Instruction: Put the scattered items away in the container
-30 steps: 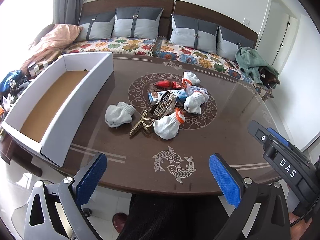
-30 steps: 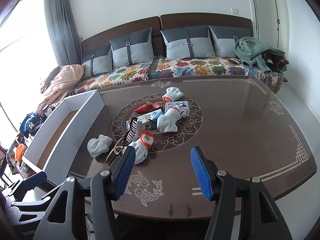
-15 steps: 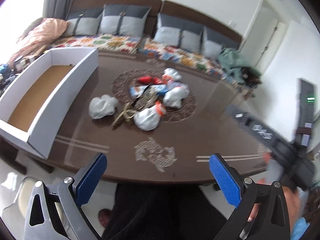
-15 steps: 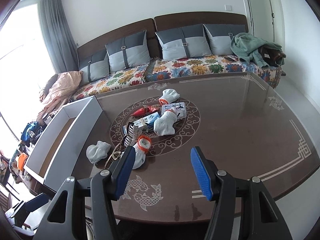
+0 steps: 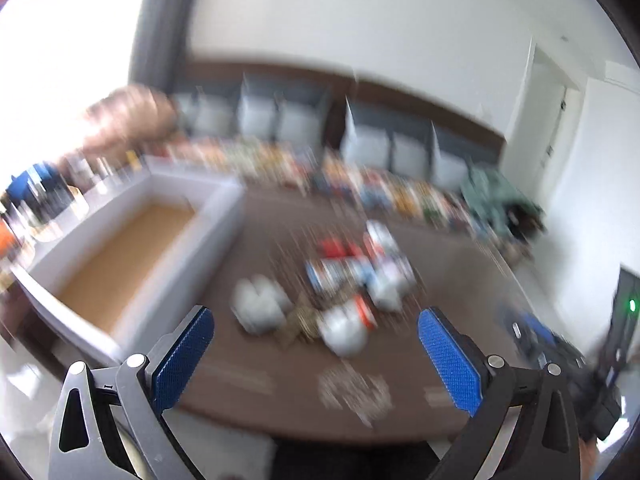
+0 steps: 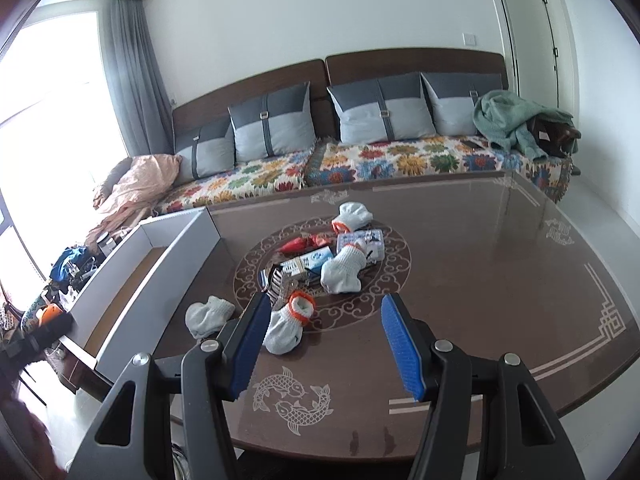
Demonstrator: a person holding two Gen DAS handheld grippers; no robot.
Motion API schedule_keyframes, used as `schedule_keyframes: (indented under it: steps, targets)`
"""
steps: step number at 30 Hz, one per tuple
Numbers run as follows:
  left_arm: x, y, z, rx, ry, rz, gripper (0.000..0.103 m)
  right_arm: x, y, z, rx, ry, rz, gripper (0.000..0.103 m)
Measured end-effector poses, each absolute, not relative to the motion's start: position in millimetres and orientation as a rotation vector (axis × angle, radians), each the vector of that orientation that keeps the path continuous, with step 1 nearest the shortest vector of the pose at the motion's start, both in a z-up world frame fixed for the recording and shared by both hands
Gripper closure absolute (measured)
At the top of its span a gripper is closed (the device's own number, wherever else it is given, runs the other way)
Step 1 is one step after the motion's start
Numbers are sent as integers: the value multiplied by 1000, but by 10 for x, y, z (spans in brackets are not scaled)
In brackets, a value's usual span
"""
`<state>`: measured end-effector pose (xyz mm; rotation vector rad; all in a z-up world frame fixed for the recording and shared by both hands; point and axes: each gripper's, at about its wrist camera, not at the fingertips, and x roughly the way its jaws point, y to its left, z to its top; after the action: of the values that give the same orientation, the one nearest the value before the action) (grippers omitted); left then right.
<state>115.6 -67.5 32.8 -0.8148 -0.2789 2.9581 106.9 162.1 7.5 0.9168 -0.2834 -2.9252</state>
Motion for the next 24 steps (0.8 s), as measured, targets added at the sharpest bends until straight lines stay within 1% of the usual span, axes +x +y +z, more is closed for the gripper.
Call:
schedule_keyframes:
  steps: [2,5,6,8,11,13,17,19,21,22,24]
  targets:
    - [1234,-727,517,-705,-260,3030,0,1103,1623,107,894,-276,-2929,44]
    - [1163,-779,671,-687,-283,3036,0,1118,1623,107,908,-293,-2915,44]
    - [1143,-762,723,-676,-264,3024,0,1117,1629,101,920,-307,-2906,44]
    - [1132,-682,822,-634,-156,3021,0,1109,1629,104,937,-320,-2890,44]
    - [1194,-467,964,-529,58,3039,0,1068,1617,169,924,-281,-2884,44]
    - [1140,-344,1029,-537,103,2994,0,969,1596,224,926,-247,-2841,44]
    - [888,-148,1053,-708,50,2814,0,645,1489,378,1023,6,-2754,44]
    - [769,-85,1021,-771,0,2781,0,577,1483,434,1055,53,-2727,44]
    - [735,-56,946,-804,-52,2826,0,587,1497,478,1059,58,-2740,44]
    - [744,-90,898,-822,-109,2854,0,619,1510,481,1049,32,-2758,44]
    - [824,-219,753,-856,-290,2856,0,717,1572,467,1011,-98,-2806,44]
